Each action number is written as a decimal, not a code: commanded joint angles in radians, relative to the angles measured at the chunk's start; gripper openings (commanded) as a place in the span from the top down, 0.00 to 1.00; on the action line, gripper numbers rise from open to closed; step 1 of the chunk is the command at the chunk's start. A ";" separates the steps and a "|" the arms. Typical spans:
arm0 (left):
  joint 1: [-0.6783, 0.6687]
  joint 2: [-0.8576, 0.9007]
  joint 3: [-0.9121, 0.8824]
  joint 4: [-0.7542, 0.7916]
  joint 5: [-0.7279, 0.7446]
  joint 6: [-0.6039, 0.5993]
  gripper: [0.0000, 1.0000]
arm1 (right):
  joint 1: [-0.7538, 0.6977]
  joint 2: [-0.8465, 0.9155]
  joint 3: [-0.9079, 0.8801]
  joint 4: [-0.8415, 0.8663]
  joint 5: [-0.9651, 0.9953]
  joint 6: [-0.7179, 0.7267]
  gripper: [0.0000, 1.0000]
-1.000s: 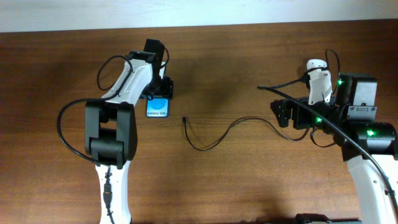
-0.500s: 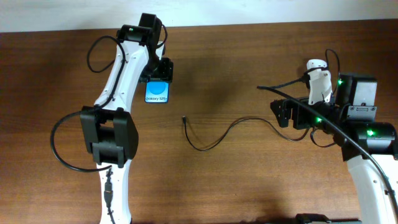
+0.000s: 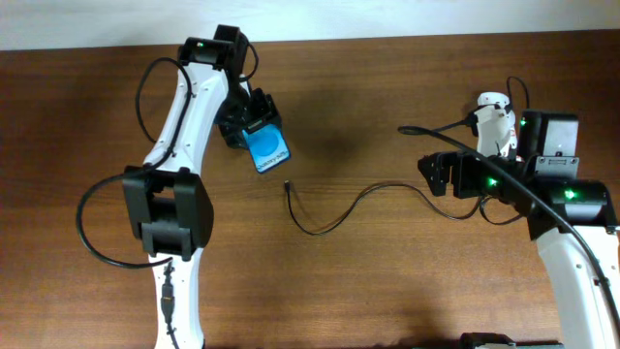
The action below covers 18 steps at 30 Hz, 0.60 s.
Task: Plug charger to phone and switch on socket
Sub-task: 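Lift the phone upright with the left gripper toward the right gripper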
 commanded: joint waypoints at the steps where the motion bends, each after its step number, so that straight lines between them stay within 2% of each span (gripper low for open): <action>1: 0.035 -0.013 0.031 -0.023 0.369 -0.050 1.00 | 0.009 0.009 0.020 0.000 -0.021 0.002 0.02; 3: 0.053 -0.013 0.031 -0.058 0.539 -0.058 1.00 | 0.009 0.009 0.020 0.000 -0.022 0.001 0.02; 4: 0.058 -0.013 0.031 -0.106 0.577 -0.126 1.00 | 0.009 0.009 0.020 0.000 -0.024 0.002 0.02; 6: 0.060 -0.013 0.031 -0.188 0.577 -0.256 1.00 | 0.009 0.009 0.020 0.000 -0.024 0.002 0.02; 8: 0.060 -0.013 0.031 -0.240 0.600 -0.329 1.00 | 0.009 0.009 0.020 -0.002 -0.024 0.001 0.01; 11: 0.060 -0.013 0.031 -0.258 0.721 -0.328 1.00 | 0.009 0.009 0.020 -0.004 -0.024 0.002 0.01; 18: 0.060 -0.013 0.031 -0.254 0.732 -0.328 1.00 | 0.009 0.009 0.020 -0.003 -0.050 0.010 0.02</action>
